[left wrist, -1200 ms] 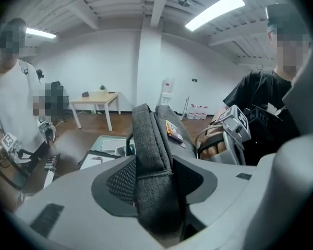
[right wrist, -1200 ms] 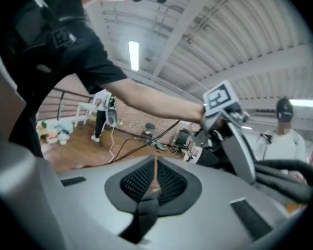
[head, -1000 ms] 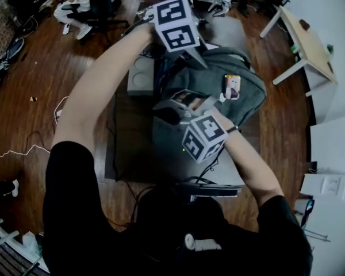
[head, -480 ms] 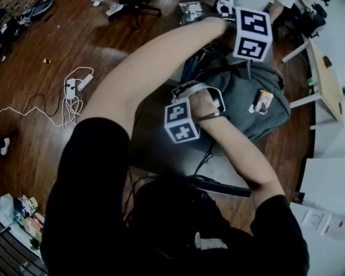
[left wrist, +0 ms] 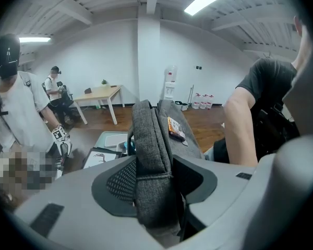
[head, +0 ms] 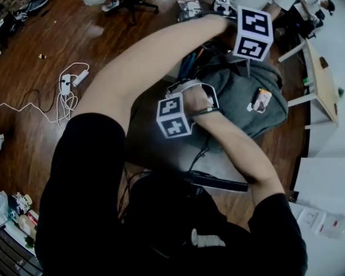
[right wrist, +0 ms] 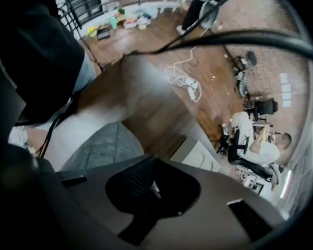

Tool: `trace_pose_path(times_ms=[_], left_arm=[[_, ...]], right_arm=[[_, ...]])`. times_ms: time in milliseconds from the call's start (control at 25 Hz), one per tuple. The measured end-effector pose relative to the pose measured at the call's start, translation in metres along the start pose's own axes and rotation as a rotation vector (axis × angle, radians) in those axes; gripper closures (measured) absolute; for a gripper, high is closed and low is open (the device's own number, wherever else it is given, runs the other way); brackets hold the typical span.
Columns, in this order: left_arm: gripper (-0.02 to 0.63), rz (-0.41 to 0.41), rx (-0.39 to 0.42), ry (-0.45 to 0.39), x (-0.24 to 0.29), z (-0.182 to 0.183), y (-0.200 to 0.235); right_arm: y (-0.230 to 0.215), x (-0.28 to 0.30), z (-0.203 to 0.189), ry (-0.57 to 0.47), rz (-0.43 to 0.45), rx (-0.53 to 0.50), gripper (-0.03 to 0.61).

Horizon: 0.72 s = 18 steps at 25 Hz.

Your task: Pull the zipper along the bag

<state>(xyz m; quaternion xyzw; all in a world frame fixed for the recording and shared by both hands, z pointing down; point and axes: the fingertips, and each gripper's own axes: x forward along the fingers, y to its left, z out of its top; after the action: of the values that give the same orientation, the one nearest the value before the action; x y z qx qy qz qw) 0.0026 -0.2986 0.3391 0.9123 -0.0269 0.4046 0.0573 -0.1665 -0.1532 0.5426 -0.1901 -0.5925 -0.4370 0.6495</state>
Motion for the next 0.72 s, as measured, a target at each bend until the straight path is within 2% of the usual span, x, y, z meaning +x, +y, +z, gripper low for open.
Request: trace_pose_path(times_ms=[80,160,440,520,640,720], left_arm=[[0.416,-0.009,-0.007,-0.018,0.001,0.000,0.000],[0.416,-0.020,-0.016,-0.040,0.000,0.001,0.000],[0.416,-0.014,-0.020,-0.046,-0.001,0.004,0.001],[0.416,-0.020,-0.022,-0.043,-0.001,0.003,0.000],[0.416,-0.020,-0.014,-0.031,-0.003,0.005,-0.001],[0.416,-0.015,-0.018,-0.031,-0.005,0.002,-0.004]], right_arm=[[-0.018,-0.026,0.009,-0.156,-0.117,0.146,0.571],[-0.029,-0.050,0.005,-0.255,-0.202,0.283,0.571],[-0.030,-0.089,-0.028,-0.427,-0.336,0.558,0.571],[-0.029,-0.089,-0.030,-0.404,-0.366,0.539,0.566],[-0.021,-0.070,-0.024,-0.243,-0.373,0.352,0.558],[-0.017,-0.056,-0.013,-0.172,-0.348,0.246,0.543]])
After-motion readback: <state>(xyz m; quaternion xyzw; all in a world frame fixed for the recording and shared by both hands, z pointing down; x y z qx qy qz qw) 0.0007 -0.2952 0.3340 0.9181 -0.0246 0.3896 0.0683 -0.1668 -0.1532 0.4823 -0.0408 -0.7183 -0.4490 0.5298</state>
